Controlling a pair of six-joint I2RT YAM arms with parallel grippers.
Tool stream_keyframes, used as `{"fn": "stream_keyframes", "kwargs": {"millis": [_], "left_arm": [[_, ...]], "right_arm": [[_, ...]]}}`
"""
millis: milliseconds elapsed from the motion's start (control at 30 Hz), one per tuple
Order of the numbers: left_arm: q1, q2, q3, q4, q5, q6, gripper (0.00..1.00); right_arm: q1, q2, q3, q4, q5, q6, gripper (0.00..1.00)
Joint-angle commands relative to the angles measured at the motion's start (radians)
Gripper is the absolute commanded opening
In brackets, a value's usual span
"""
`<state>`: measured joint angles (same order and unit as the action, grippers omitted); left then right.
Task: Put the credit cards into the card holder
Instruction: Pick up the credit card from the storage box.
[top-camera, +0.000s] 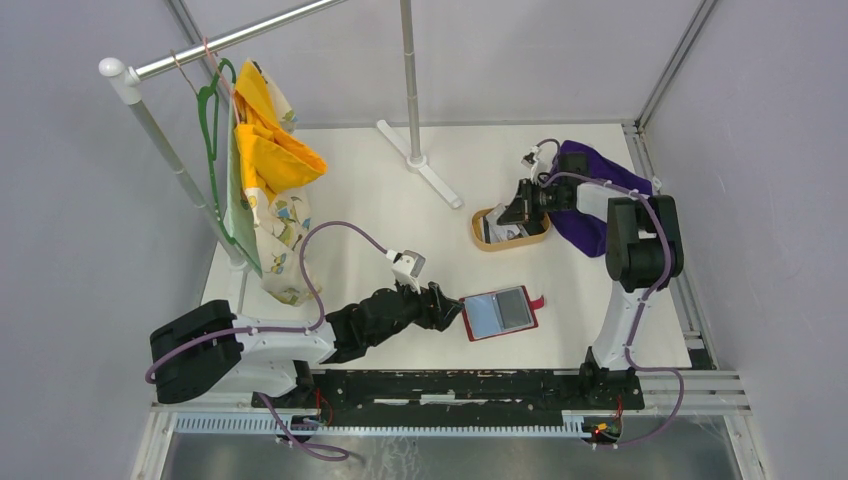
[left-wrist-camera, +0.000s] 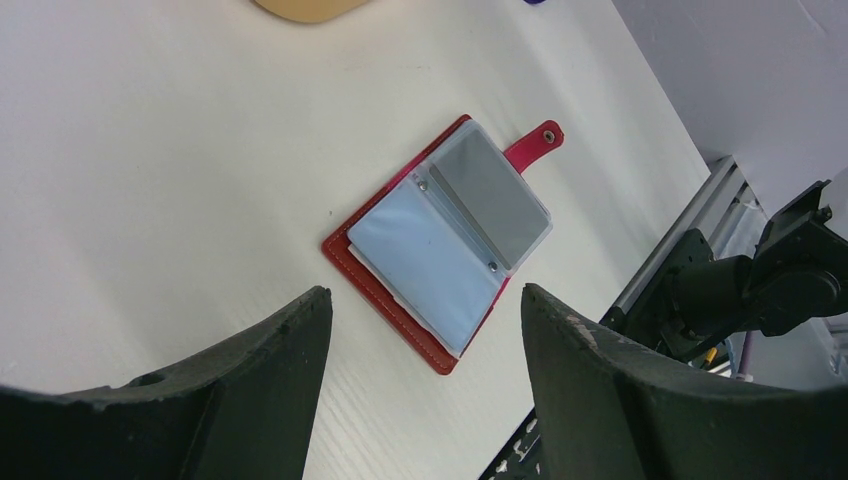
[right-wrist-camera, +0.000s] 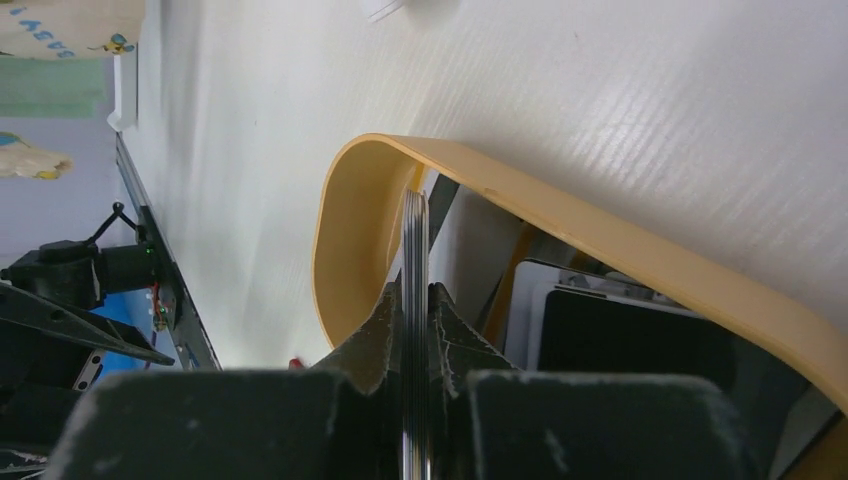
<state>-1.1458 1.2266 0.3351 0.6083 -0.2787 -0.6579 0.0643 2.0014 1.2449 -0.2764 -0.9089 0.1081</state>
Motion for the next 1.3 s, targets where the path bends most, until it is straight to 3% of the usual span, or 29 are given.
{"fn": "stream_keyframes", "kwargs": {"millis": [0,267,900,1033,1267], "left_arm": [[-0.002,-0.005,0.035,0.051,0.003,-0.051,0.75],[-0.003,-0.008,0.036,0.051,0.001,-0.048,0.75],[-0.002,-0.014,0.030,0.048,-0.001,-0.048,0.75],[-0.002,-0.017,0.029,0.049,-0.001,-0.049,0.75],[-0.002,-0.025,0.024,0.049,-0.001,-0.049,0.75]], "right_arm": [[-0.010,-0.041,-0.020,0.065,-0.098,0.033,0.08],[-0.018,-0.030,-0.034,0.095,-0.132,0.042,0.20],[-0.058,-0.049,-0.035,0.056,-0.123,0.012,0.26],[-0.059,-0.052,-0.034,0.041,-0.102,0.001,0.22],[-0.100,-0.078,-0.037,0.024,-0.048,-0.022,0.03]]}}
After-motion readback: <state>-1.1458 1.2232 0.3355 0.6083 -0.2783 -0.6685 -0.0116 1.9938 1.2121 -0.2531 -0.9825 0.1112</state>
